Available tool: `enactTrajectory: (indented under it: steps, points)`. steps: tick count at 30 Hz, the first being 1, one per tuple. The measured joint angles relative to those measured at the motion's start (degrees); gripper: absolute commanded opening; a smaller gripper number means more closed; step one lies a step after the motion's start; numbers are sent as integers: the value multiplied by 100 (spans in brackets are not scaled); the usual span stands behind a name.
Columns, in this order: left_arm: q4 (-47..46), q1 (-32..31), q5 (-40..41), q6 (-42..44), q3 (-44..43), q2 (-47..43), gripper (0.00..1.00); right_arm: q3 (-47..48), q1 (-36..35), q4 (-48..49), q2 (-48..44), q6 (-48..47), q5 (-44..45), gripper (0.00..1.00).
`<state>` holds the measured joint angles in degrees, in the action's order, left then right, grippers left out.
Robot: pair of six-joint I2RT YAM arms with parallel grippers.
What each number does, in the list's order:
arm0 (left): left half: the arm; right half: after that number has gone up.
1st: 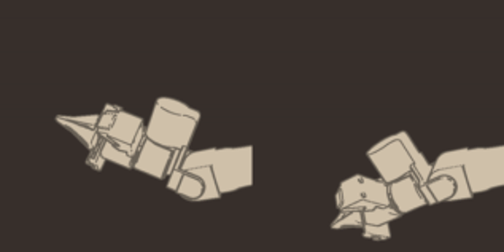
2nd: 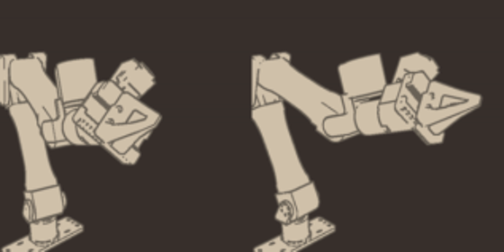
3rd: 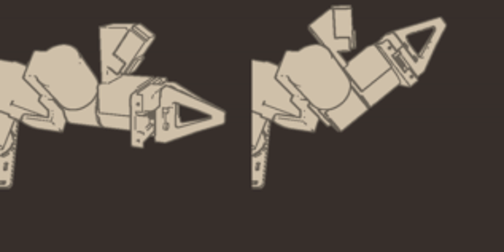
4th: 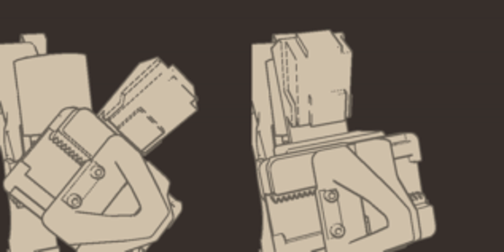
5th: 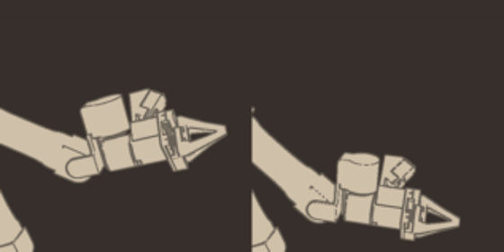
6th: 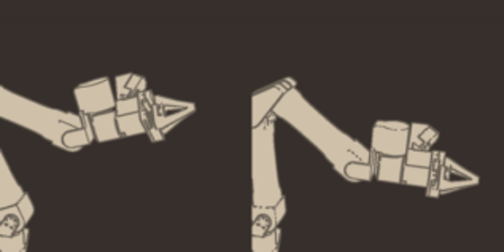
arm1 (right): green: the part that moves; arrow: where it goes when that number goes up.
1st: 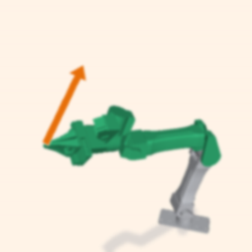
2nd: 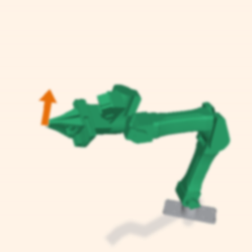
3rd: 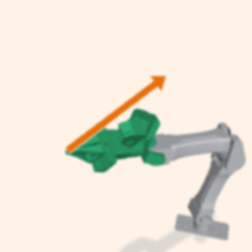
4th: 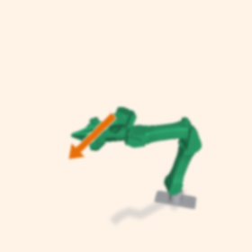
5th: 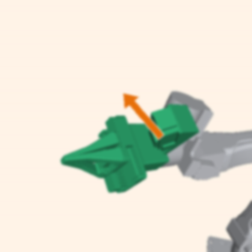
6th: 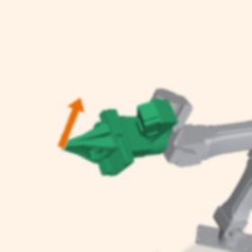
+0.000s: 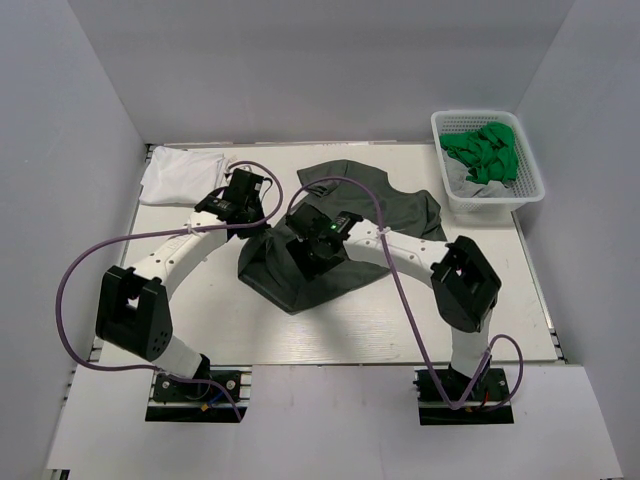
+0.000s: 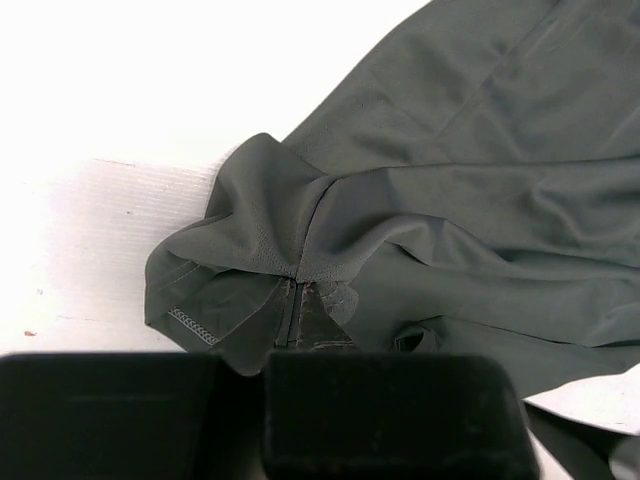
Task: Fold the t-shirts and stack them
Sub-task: Flatten out the tshirt
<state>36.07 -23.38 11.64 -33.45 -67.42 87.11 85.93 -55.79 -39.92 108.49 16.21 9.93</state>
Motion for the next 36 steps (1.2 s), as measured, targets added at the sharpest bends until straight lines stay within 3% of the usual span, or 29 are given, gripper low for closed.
enactTrajectory:
  steps: [18,27,28,30,32,36]
  points:
    - [175,7,260,-306,-2,0,0,820,-55,-37,1126,1056,516,63]
    - [249,7,293,-328,-2,0,0,817,-63,-372,1257,1084,728,50]
    - [251,7,293,-330,-2,0,0,710,-63,-409,1196,1117,761,35]
    - [249,35,295,-332,-2,0,0,424,-63,-487,999,1167,837,22]
    - [249,46,297,-343,-2,0,0,140,-57,-634,741,1239,887,0]
    - [249,68,319,-345,-2,0,0,-262,-57,-850,225,1392,920,0]
